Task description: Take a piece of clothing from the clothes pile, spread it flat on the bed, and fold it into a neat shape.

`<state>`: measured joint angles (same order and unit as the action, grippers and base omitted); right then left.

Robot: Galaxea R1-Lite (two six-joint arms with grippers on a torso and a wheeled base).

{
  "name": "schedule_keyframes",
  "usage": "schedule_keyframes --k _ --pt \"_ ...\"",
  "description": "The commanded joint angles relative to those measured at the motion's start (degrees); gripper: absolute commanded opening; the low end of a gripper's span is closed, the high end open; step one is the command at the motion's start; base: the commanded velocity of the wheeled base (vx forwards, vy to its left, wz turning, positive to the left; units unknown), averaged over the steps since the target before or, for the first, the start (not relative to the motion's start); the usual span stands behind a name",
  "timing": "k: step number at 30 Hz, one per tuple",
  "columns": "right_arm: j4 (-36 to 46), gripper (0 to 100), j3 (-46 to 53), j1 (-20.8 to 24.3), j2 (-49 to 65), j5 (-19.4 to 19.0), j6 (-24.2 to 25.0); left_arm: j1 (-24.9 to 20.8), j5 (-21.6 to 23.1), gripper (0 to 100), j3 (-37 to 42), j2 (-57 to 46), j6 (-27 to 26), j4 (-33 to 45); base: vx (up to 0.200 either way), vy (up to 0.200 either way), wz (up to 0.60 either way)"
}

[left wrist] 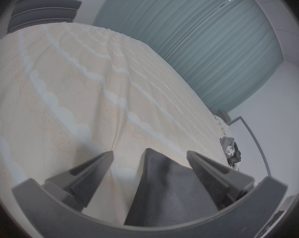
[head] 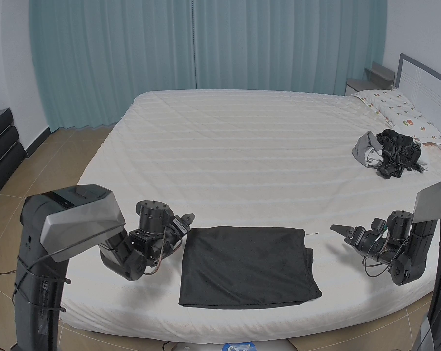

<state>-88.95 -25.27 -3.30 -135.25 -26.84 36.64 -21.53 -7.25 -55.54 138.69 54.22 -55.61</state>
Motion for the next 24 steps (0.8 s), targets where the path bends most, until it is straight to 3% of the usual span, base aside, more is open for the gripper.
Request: schedule_keyframes --k 1,7,9,11,18,24 --pt "-0.5 100 0.5 -0.4 6.9 2.3 -0.2 2.9 0.7 100 4.7 -8.6 0.4 -0.1 0.0 0.0 0.0" --pt "0.1 100 9.0 -2.7 22.9 3.9 -0.5 5.3 1.5 100 12.7 -21.4 -4.3 -0.1 0.0 0.0 0.0" --pt "0.1 100 15.3 -3.4 32.3 3.9 -1.0 5.5 1.5 100 19.0 -29.4 -10.4 -2.6 0.0 0.0 0.0" --pt "0.1 100 18.0 -3.5 36.6 3.9 -1.7 5.5 1.5 100 21.9 -32.9 -11.9 -5.0 0.0 0.0 0.0" --pt "0.7 100 25.3 -4.2 54.2 4.0 -8.2 5.6 0.9 100 34.2 -47.0 -20.4 -10.6 0.0 0.0 0.0" --pt "9.9 100 25.3 -8.6 68.7 3.8 -13.7 6.3 -3.5 100 39.5 -61.4 -25.2 -9.4 0.0 0.0 0.0"
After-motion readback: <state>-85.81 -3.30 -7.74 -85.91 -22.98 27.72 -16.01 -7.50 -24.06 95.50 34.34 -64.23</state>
